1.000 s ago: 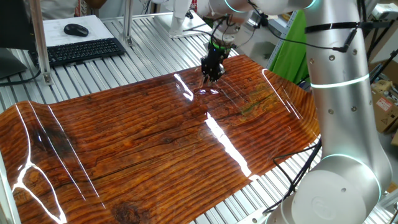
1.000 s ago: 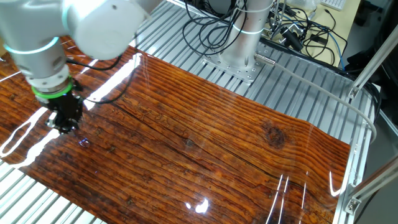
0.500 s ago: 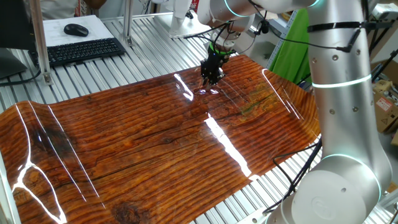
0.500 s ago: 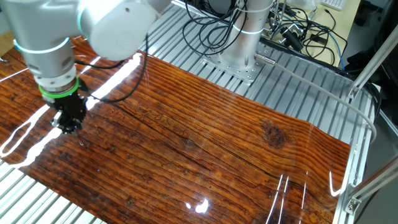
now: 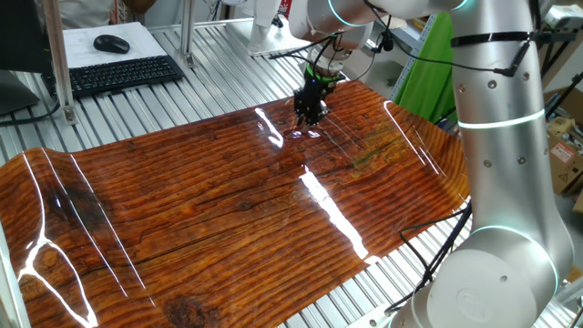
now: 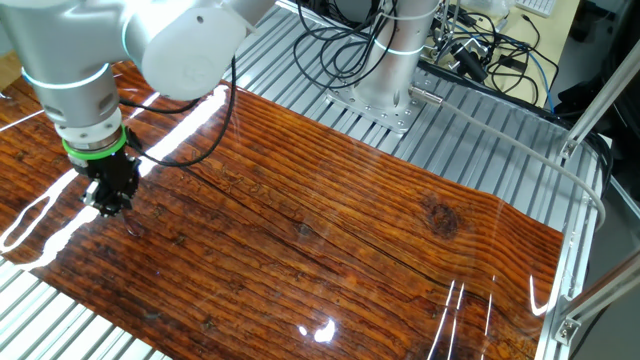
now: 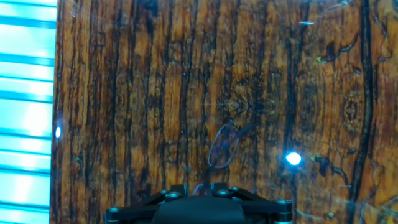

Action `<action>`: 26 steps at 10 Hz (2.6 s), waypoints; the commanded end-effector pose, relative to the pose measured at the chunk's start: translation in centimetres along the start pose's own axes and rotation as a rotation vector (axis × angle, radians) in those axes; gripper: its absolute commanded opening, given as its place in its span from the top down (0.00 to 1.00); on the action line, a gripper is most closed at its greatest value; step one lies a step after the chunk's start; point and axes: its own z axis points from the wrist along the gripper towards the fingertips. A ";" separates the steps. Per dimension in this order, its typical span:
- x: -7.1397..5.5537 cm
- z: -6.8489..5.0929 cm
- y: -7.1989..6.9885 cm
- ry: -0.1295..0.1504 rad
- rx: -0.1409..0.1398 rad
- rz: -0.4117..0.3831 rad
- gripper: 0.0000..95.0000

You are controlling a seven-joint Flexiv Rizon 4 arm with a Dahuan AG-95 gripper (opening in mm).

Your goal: Unfold the leg of the glasses (with one hand)

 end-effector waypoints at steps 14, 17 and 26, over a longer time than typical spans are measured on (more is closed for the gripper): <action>0.1 0.8 -0.3 0.000 -0.012 0.008 1.00; 0.1 0.8 -0.3 -0.002 -0.011 0.006 1.00; 0.1 0.6 -0.2 0.000 -0.006 0.006 0.80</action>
